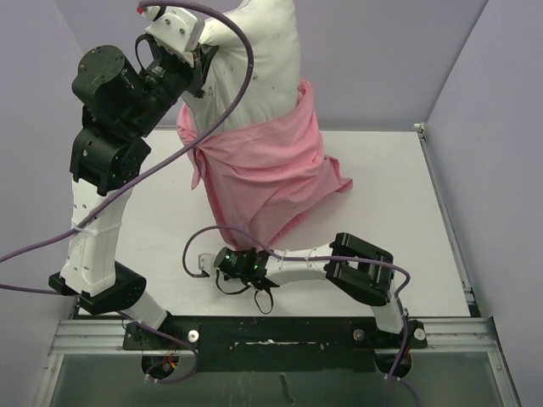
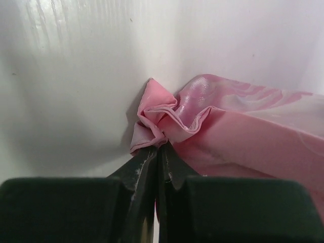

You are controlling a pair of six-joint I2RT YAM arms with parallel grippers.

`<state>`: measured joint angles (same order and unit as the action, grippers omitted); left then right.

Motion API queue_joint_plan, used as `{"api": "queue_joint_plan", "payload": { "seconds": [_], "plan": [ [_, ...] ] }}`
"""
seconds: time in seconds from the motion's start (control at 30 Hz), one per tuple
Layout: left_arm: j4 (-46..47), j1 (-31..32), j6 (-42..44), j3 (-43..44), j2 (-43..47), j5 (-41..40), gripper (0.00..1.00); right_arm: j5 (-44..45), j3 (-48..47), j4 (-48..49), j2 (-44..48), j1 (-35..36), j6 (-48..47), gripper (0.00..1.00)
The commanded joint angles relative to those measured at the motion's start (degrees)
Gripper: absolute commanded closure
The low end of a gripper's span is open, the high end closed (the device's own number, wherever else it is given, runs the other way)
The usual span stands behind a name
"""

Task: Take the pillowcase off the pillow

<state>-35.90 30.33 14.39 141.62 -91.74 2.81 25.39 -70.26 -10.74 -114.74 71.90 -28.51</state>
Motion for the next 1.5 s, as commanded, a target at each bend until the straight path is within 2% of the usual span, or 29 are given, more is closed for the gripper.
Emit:
{"api": "queue_joint_plan", "payload": {
  "seconds": [0.0,0.1,0.33,0.63,0.83,1.07,1.17,1.23,1.33,1.37,1.4,1.43,1.47],
  "plan": [
    [24.13,0.04,6.87,4.14,2.26,-2.0,1.0,-2.8,6.56,-2.1,2.29,0.58,16.18,1.0],
    [26.67,0.0,10.02,4.19,1.81,-2.13,1.0,-3.3,11.6,-0.2,5.6,0.38,26.38,1.0],
    [30.06,0.0,14.4,11.13,-2.5,-2.51,1.0,-0.9,21.29,1.04,10.95,-0.01,45.95,1.0],
    [38.69,-0.09,19.21,13.34,-5.42,-4.69,1.0,4.24,25.81,-9.2,14.28,-0.55,69.32,1.0],
    [43.31,-4.23,19.27,12.03,-6.66,-7.71,1.0,2.13,31.38,-12.09,19.38,-0.67,80.05,1.0],
    [46.28,-10.51,20.04,18.05,-12.09,-8.68,1.0,-2.96,34.35,-11.22,21.89,-0.66,87.52,1.0],
    [44.14,-12.66,17.37,13.99,-10.43,-9.56,1.0,-5.99,37.07,-6.95,23.72,-0.19,89.9,1.0],
    [40.36,-14.36,12.69,7.22,-7.03,-8.2,1.0,-7.36,39.0,-3.0,25.71,0.21,90.68,1.0],
    [32.51,-15.22,7.31,-4.75,-0.15,-3.88,1.0,-7.66,38.15,-3.48,28.77,0.8,90.03,1.0],
    [31.05,-15.21,6.03,-9.55,1.87,-2.47,1.0,-7.71,37.2,-4.43,29.79,0.79,89.11,0.98],
    [29.34,-15.21,5.07,-13.5,3.56,-0.36,1.0,-7.84,35.88,-5.37,30.98,0.68,88.05,0.88],
    [28.4,-15.25,4.13,-16.77,5.05,1.58,1.0,-8.37,34.43,-5.77,32.47,0.5,86.02,0.76],
    [27.94,-15.24,3.06,-19.65,6.32,3.07,1.0,-9.02,33.39,-5.86,34.79,0.27,84.44,0.57]
  ]
}}
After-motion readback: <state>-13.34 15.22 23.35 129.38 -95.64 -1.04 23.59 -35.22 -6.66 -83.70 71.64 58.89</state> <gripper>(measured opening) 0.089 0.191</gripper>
